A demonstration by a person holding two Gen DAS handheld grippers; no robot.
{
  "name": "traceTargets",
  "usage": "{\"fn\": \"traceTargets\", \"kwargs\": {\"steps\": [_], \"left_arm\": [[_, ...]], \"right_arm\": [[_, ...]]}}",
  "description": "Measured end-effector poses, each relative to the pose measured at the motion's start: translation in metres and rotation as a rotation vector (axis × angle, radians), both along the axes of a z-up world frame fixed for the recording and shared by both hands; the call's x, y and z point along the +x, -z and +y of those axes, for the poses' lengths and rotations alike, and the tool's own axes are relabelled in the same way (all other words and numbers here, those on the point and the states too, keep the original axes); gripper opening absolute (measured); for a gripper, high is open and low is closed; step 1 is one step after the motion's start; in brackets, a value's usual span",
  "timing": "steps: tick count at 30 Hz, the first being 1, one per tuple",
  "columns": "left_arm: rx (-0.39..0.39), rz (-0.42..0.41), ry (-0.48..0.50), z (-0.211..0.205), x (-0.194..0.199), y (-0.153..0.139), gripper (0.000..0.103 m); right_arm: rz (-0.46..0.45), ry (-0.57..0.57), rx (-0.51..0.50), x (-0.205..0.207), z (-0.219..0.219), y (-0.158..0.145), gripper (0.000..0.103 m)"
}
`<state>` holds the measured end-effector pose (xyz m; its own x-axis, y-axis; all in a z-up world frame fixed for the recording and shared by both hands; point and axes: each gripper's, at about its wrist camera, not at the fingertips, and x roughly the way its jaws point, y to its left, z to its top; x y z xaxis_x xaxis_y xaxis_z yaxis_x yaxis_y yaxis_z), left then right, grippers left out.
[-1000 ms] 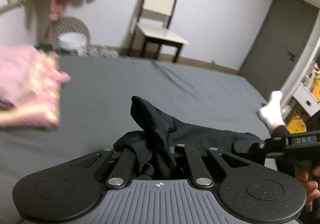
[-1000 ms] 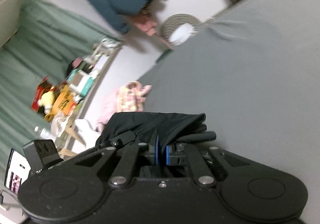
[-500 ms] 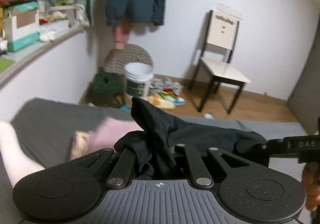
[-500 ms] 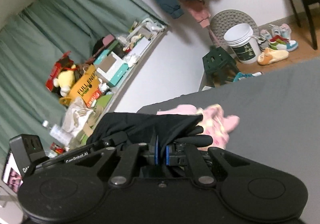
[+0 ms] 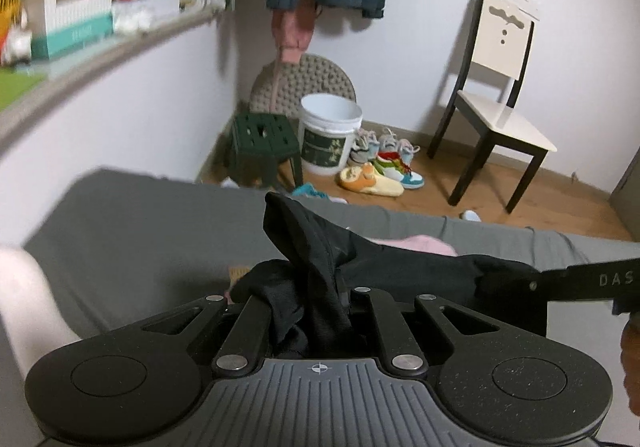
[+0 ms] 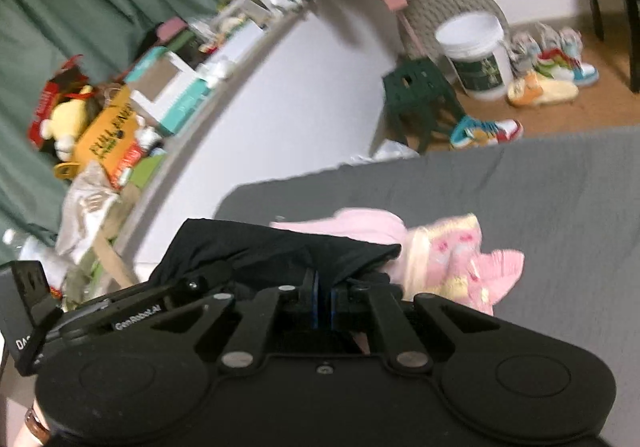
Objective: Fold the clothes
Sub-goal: 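Lower the black garment onto the stack of pink folded clothes with both grippers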
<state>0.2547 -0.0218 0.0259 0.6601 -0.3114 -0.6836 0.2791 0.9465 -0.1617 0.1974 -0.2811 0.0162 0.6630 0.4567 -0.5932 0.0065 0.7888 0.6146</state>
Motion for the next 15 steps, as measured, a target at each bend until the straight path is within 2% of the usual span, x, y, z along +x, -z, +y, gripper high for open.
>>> {"fn": "traceTargets", "kwargs": {"steps": [5, 10, 11, 13, 15], "left_arm": [[-0.061, 0.049, -0.005, 0.009, 0.001, 0.033, 0.009], [-0.088, 0.034, -0.079, 0.016, 0.000, 0.045, 0.046], [-0.106, 0.027, -0.094, 0.020, -0.001, 0.046, 0.050], [-0.157, -0.013, -0.141, 0.027, -0.005, 0.044, 0.069], [-0.188, -0.064, -0.194, 0.033, -0.012, 0.042, 0.075]], "right_arm": [[0.041, 0.012, 0.042, 0.002, -0.006, 0.022, 0.008], [0.051, 0.044, 0.177, 0.001, -0.021, 0.034, 0.022], [0.044, 0.062, 0.201, 0.002, -0.025, 0.035, 0.027], [0.030, 0.097, 0.249, 0.003, -0.033, 0.037, 0.033], [0.028, 0.119, 0.293, 0.006, -0.038, 0.039, 0.034]]}}
